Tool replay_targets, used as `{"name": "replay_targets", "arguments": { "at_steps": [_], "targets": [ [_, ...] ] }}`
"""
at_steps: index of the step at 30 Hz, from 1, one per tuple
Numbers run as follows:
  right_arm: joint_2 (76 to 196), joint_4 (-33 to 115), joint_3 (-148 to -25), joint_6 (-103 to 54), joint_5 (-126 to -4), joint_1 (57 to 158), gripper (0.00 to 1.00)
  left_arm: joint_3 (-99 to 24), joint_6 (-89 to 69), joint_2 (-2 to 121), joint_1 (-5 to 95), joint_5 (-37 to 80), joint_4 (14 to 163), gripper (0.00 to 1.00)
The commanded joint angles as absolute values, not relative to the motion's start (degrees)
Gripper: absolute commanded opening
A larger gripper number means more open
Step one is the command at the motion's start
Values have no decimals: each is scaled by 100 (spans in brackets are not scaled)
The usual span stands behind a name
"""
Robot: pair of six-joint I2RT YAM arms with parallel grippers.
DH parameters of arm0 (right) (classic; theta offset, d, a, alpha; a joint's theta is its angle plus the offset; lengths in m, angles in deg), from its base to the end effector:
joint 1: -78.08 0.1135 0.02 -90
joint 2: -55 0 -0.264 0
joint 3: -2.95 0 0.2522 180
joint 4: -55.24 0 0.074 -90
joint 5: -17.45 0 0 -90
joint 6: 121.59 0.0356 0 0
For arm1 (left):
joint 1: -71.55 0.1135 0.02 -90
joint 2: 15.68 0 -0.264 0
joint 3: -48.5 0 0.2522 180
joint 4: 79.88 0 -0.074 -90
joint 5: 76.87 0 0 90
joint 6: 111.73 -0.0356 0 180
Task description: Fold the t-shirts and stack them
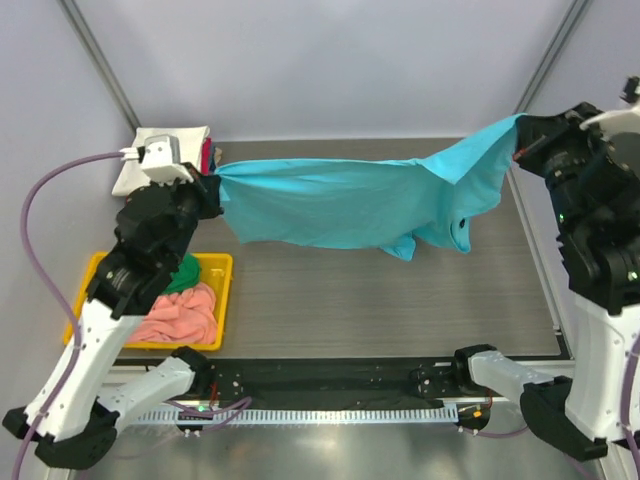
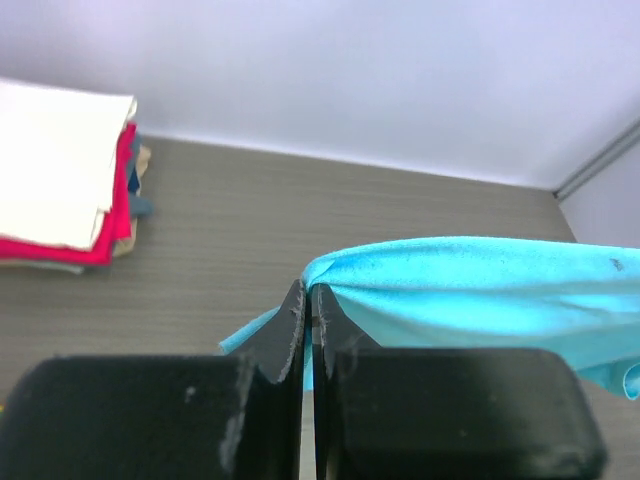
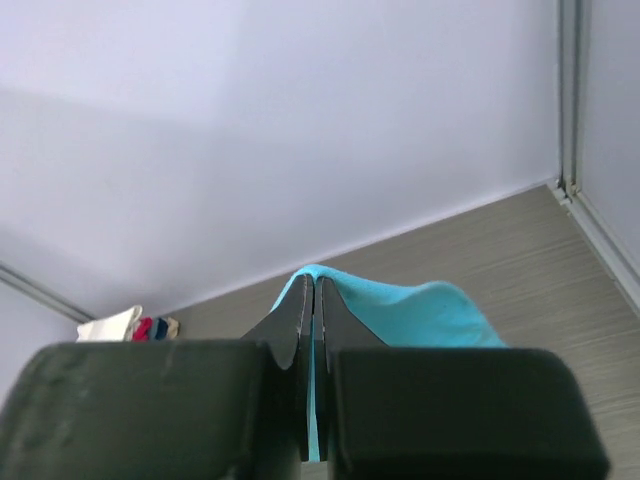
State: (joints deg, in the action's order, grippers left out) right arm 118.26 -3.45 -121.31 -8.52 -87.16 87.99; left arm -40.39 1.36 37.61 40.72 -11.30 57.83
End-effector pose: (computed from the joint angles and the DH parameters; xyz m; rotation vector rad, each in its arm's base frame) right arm 0.1314 0.0138 0.5742 0.3767 1.4907 0.2631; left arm 0.1560 -0.0760 0.4596 -0.2067 1.6763 -0.3489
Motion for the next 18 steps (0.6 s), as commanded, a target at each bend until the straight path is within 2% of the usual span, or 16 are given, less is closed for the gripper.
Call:
{"name": "replay_targets", "arguments": {
  "at_steps": [1, 7, 11, 13, 18],
  "targets": [
    [11398, -483, -12602, -900, -9153, 8810, 1, -4295, -819, 3188, 4079, -666, 6140, 0],
    [11212, -1476, -13946, -927, -9600, 8810, 1, -4515, -1355, 2405, 4088, 396, 6614, 0],
    [11370, -1775, -14641, -1041, -9935, 8810, 1, -4796, -1505, 2518, 4088, 662, 6676, 1],
    [11607, -1776, -14651, -1155, -10137, 8801, 1, -5146, -1409, 2781, 4088, 357, 6510, 0],
    [12573, -1749, -14616, -1304, -10304, 8810, 1, -6367, -1137, 4327, 4088, -427, 5281, 0]
  ]
}}
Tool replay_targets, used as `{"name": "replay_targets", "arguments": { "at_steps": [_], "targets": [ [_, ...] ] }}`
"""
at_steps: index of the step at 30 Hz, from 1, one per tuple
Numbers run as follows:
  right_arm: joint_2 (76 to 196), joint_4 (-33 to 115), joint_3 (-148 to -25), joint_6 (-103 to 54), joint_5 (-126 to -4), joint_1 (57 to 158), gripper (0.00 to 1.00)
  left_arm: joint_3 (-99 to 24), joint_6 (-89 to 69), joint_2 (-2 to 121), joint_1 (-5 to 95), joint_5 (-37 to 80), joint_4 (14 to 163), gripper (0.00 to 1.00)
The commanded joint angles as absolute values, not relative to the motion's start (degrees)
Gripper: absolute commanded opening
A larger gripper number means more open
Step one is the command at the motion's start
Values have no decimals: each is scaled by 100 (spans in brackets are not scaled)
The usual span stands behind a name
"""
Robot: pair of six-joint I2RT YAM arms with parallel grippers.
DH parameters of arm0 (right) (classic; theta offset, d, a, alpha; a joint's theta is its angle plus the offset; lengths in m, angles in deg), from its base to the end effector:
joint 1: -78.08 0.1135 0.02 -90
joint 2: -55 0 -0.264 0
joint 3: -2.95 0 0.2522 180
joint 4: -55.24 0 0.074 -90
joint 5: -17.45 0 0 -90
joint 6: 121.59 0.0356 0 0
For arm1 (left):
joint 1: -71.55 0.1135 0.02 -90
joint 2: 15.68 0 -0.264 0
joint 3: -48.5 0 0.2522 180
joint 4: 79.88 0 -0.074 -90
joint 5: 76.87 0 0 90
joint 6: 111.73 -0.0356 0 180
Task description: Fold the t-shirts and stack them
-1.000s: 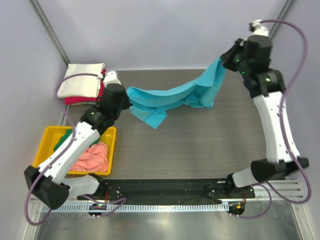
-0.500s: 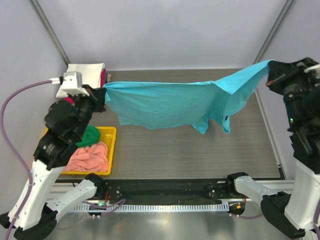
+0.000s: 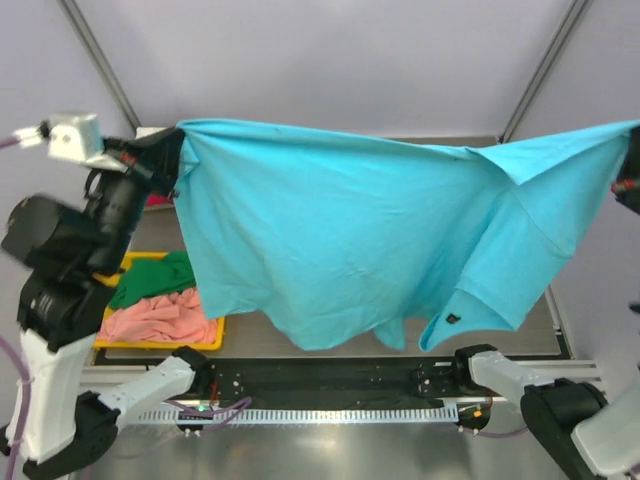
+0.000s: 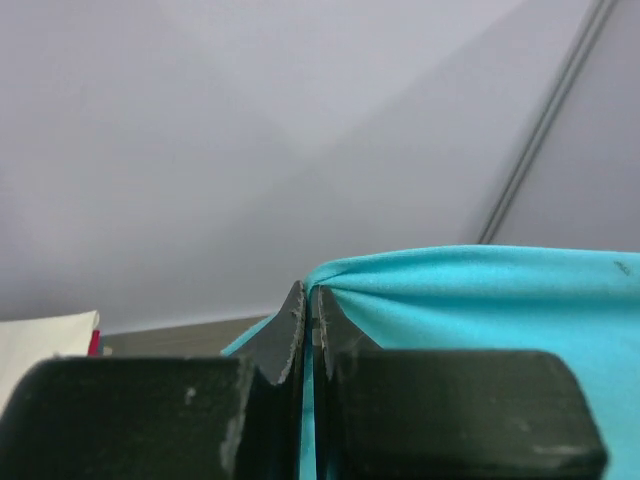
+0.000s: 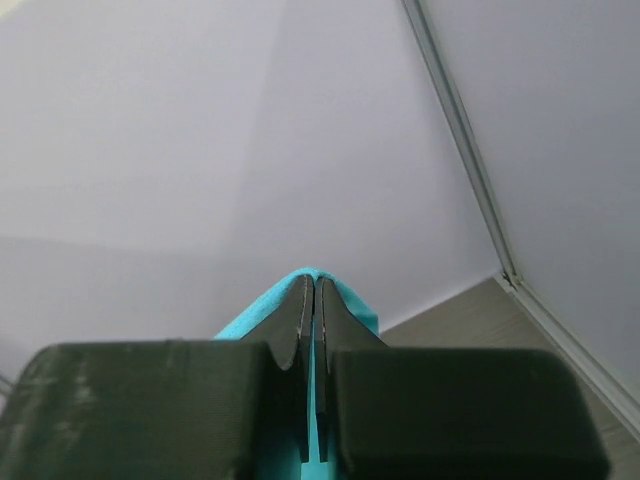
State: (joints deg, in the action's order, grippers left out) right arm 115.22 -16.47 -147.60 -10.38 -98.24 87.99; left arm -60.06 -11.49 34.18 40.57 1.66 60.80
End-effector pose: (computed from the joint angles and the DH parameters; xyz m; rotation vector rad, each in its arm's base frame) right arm -0.0092 -0.0173 0.6287 0.5060 1.1770 0.1878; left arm 0.0753 -0.0369 0.5669 0.0504 1.2540 -0.5007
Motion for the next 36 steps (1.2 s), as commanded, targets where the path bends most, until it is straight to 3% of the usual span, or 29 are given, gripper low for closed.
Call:
{"name": "replay_targets", "arguments": {
  "at_steps": [1, 6, 12, 13, 14, 15, 17, 19, 20, 22, 28, 36],
  "targets": [
    [13036, -1680, -14616, -1374, -10340, 8810, 1, -6457, -1110, 4590, 4088, -471, 5192, 0],
    [14523, -1320, -14336, -1630, -10481, 8775, 1, -6748, -401, 6345, 4824, 211, 4699, 0],
    [16716, -370, -14000, -1560, -9638, 8503, 1, -6447, 305, 8324, 5704, 478, 4875, 0],
    [17210, -439, -14262, -1594, -9315, 8476, 11, -6657, 314, 9146, 5783, 478, 4787, 0],
    [17703, -709, -15265, -1656, -9129, 8450, 31, -6895, 297, 9502, 5828, 608, 4586, 11],
    [18665, -1034, -15902, -1639, -9084, 8441, 63, -7384, 288, 9880, 5863, 714, 4463, 22],
    [19182, -1686, -16940, -1647, -8969, 8441, 92, -8035, 261, 10550, 5907, 794, 3990, 53],
    [18887, -1453, -16465, -1595, -9030, 8441, 93, -8014, 305, 10535, 5907, 855, 4021, 63],
    [18555, -1163, -15331, -1577, -9022, 8432, 94, -7639, 418, 10230, 5898, 882, 4326, 71],
    [17608, -374, -14147, -1507, -8943, 8415, 95, -7207, 586, 9842, 5890, 873, 4662, 76],
    [16224, 585, -10939, -884, -8084, 8379, 95, -5370, 1052, 8488, 5758, 495, 5426, 77],
    [16564, 826, -10090, -558, -7352, 8371, 93, -3259, 1676, 7888, 5450, 442, 6509, 74]
  ]
}}
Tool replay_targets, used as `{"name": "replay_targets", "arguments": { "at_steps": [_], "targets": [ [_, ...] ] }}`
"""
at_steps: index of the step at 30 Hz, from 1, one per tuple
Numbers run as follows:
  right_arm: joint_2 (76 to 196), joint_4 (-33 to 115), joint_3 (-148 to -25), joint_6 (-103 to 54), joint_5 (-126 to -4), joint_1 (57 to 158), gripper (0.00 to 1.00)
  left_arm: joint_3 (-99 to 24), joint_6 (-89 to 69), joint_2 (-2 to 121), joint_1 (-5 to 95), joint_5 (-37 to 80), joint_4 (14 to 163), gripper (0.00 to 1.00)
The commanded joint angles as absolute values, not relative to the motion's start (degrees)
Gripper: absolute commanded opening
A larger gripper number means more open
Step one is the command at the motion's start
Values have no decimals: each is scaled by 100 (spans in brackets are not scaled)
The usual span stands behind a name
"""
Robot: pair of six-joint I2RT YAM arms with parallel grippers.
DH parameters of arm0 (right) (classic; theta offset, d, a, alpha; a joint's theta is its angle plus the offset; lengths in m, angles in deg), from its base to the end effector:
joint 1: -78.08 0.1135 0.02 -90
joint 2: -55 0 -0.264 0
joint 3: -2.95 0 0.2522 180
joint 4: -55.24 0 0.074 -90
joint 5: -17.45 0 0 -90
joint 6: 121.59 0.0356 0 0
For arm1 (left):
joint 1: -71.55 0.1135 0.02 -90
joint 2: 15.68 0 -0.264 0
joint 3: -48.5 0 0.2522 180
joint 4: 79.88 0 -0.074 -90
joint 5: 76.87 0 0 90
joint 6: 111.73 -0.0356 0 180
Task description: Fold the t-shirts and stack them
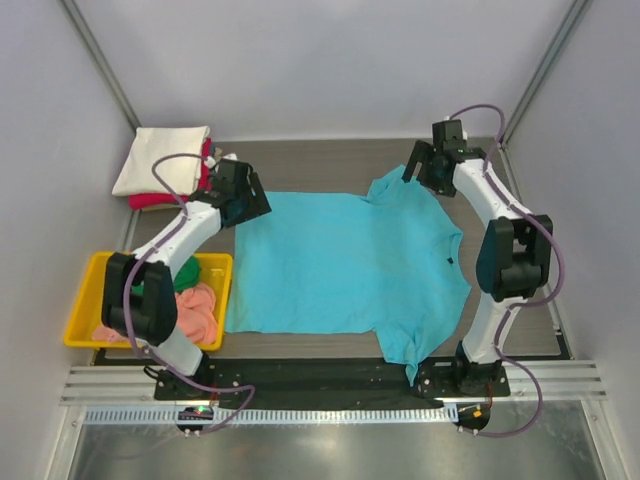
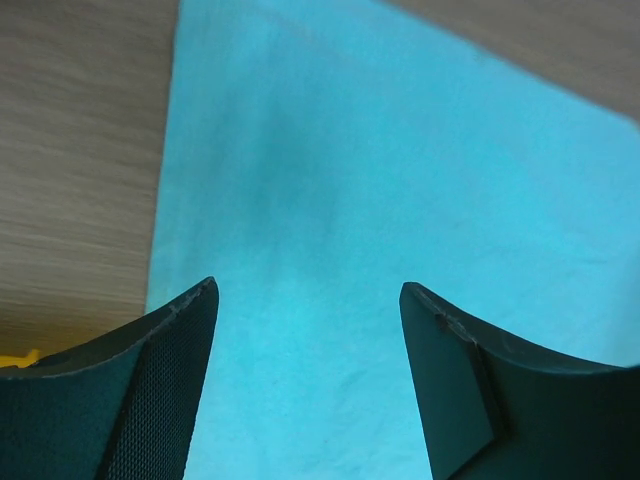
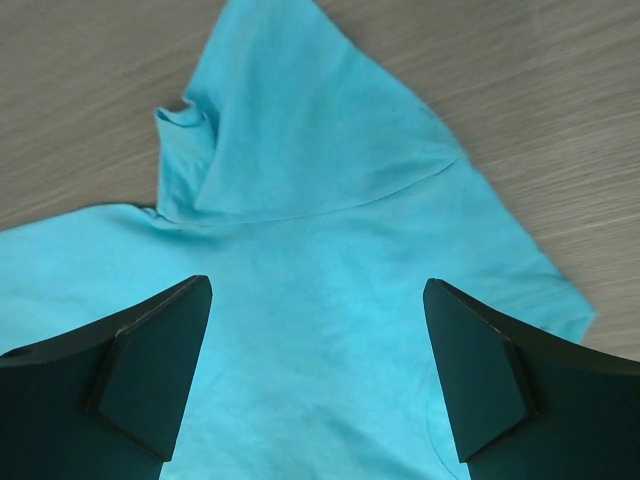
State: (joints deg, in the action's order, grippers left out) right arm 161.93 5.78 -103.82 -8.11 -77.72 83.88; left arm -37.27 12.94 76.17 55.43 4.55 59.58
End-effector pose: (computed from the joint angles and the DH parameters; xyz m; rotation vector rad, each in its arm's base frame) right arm 0.4182 0.0393 0.2820 0.4142 2.4002 0.1200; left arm 0.3419 -0.0933 0.2713 -0.4547 2.3429 -0.2453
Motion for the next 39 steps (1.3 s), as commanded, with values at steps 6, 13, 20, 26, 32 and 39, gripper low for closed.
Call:
{"name": "replay_targets", "arguments": {
  "at_steps": [6, 13, 20, 26, 32, 39],
  "targets": [
    [16898, 931, -9721, -479, -7396, 8336, 92, -2977, 1878, 8547, 5441, 741, 6922, 72],
    [17636, 958, -9966, -382, -7326, 8020, 92, -3249, 1896, 9232, 5441, 733, 7036, 71],
    [18936, 397, -12052, -811, -7123, 7878, 89, -4905, 1756, 10322, 5547, 689, 6484, 70],
    [20211, -184, -14552, -1155, -6869, 7878, 90, -7131, 1580, 11377, 5661, 680, 5421, 70],
    [19819, -176, -14934, -1410, -6745, 7887, 92, -8586, 1281, 11294, 5644, 663, 4356, 69],
    [17508, 61, -13071, -1331, -7544, 7878, 92, -5688, 1377, 8502, 5214, -92, 5084, 70]
  ]
}}
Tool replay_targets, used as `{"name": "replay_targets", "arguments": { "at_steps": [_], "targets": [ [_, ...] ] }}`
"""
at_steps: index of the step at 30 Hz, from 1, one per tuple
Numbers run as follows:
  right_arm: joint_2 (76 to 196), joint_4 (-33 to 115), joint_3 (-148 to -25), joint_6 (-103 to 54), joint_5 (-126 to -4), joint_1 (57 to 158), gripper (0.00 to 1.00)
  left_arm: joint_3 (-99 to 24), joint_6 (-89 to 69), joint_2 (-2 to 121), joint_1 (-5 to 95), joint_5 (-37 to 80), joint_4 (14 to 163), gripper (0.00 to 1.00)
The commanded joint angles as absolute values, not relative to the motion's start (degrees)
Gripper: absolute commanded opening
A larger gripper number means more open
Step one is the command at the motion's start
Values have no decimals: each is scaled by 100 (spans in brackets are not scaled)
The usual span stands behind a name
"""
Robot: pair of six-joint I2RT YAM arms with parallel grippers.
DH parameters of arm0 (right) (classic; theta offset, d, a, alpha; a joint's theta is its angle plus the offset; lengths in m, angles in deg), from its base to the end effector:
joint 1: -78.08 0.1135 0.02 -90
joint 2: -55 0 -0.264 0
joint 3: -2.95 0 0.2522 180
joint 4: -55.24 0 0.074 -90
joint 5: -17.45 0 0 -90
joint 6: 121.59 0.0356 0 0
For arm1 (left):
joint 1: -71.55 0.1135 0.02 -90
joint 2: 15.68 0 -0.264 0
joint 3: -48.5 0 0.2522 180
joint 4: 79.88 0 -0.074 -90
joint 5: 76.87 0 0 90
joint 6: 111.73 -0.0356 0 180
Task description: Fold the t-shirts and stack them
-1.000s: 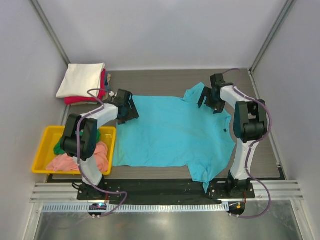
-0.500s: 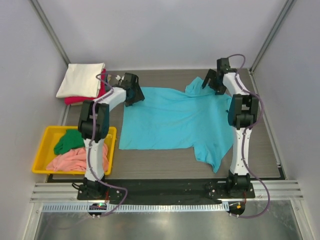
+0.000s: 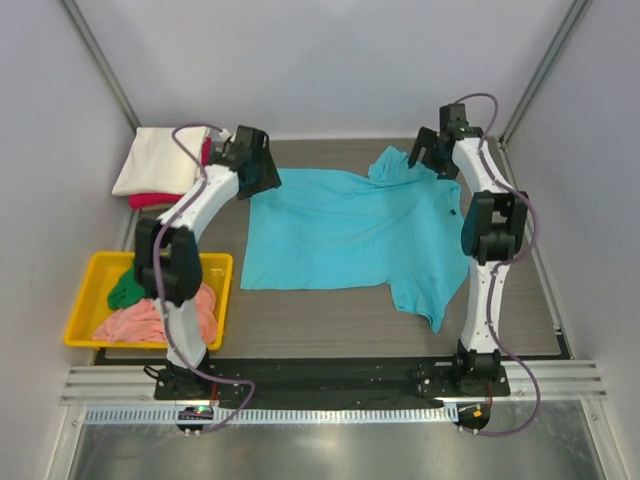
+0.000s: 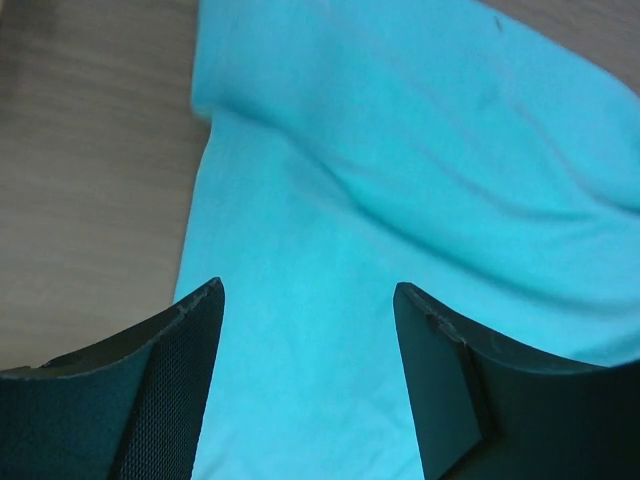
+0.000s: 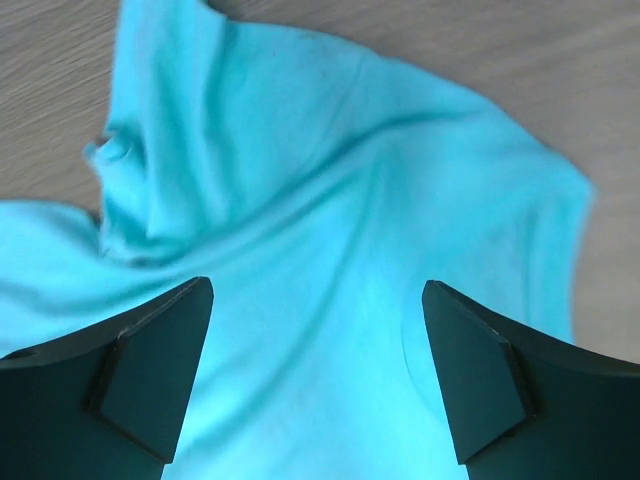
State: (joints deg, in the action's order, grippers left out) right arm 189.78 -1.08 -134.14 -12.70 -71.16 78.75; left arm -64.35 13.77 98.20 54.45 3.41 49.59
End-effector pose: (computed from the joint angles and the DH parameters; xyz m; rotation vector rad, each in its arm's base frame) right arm 0.5223 0.0070 0.2224 0.3894 2.4911 0.1693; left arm 0.4289 -0.1256 0.2649 -0.4656 2.4181 -0.1926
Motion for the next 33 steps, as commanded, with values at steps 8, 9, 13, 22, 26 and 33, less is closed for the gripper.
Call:
{"name": "replay_targets", "arguments": {
  "at_steps": [8, 9, 13, 22, 26, 33],
  "targets": [
    [15065, 218, -9830, -479, -7414, 7878, 90, -2320, 2299, 6256, 4142, -1077, 4875, 67],
    [14610, 463, -9408, -400, -7335, 7878, 90, -2057, 2500, 6089, 3940, -1130, 4831, 67],
    [13554, 860, -7450, -207, -7125, 7887, 90, -705, 3222, 5227, 3658, -1086, 4909, 66],
    [12505, 1424, -6065, 102, -6350, 7957, 89, 678, 3531, 4478, 3876, -1658, 6357, 69],
    [12338, 1415, -5959, 23, -6288, 7958, 89, 811, 3461, 5022, 4350, -1316, 6922, 66],
    [12276, 1397, -5827, -13, -6253, 7957, 89, 442, 3706, 5778, 4501, -1307, 6721, 59]
  ]
}}
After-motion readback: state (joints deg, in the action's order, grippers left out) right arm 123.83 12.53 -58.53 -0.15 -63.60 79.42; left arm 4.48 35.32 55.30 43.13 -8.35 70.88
